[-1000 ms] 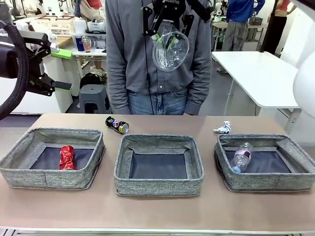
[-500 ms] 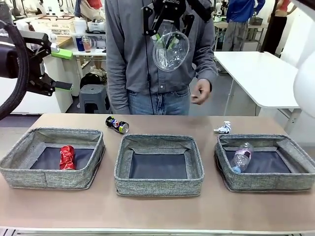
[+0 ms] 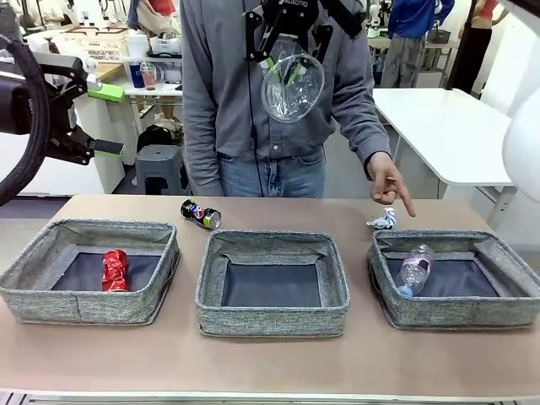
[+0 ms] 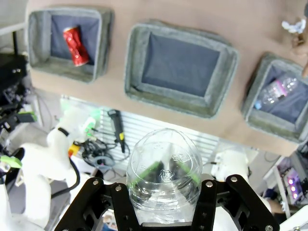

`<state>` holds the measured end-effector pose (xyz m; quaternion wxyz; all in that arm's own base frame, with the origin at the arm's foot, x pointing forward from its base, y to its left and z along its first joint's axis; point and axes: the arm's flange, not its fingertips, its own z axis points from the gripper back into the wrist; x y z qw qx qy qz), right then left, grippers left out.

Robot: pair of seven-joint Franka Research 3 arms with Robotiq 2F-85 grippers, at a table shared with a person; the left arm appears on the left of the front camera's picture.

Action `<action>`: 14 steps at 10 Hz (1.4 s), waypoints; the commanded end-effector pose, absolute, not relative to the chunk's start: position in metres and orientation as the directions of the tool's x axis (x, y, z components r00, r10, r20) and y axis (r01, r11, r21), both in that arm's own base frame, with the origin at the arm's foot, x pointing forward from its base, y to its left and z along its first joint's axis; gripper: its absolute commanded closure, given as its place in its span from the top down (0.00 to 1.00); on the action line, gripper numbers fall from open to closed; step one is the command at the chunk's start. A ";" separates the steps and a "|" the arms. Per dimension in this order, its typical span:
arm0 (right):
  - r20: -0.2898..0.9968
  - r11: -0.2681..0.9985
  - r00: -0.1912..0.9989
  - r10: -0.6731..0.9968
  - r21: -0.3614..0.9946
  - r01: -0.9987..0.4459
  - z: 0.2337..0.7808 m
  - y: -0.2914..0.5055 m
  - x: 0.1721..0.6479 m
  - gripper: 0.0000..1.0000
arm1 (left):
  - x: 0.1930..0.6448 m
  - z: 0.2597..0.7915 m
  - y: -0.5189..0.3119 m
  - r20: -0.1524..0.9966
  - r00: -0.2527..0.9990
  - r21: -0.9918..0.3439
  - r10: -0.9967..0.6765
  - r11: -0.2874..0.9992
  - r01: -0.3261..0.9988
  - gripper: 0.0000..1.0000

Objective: Sort the waste into the appropriate baskets.
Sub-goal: Place the picked waste into the Fabric basket indicated by the person.

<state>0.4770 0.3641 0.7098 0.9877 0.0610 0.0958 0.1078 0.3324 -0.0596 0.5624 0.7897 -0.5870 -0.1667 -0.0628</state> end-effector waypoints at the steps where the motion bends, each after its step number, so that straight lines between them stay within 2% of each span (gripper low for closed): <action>1: -0.165 0.968 0.960 0.226 0.152 -0.201 0.712 0.365 0.476 0.14 | 0.331 0.566 -0.060 0.329 0.939 -0.911 0.098 0.294 0.289 1.00; 5: -0.176 0.969 0.958 0.225 0.141 -0.201 0.710 0.364 0.477 0.14 | 0.331 0.566 -0.060 0.329 0.939 -0.911 0.098 0.294 0.289 1.00; 7: -0.188 0.953 0.937 0.295 0.127 -0.275 0.706 0.329 0.461 0.14 | 0.331 0.566 -0.060 0.329 0.939 -0.911 0.098 0.294 0.289 1.00; 8: -0.171 0.957 0.944 0.282 0.125 -0.263 0.702 0.307 0.453 0.14 | 0.331 0.566 -0.060 0.329 0.939 -0.911 0.098 0.294 0.289 1.00; 11: -0.150 0.958 0.953 0.264 0.154 -0.241 0.666 0.227 0.438 0.14 | 0.331 0.566 -0.060 0.329 0.939 -0.911 0.098 0.294 0.289 1.00; 13: -0.149 0.983 0.977 0.152 0.125 -0.134 0.627 0.169 0.436 0.14 | 0.331 0.566 -0.060 0.329 0.939 -0.911 0.098 0.294 0.289 1.00; 14: -0.138 0.982 0.977 0.161 0.123 -0.145 0.606 0.146 0.435 0.14 | 0.331 0.566 -0.060 0.329 0.939 -0.911 0.098 0.294 0.289 1.00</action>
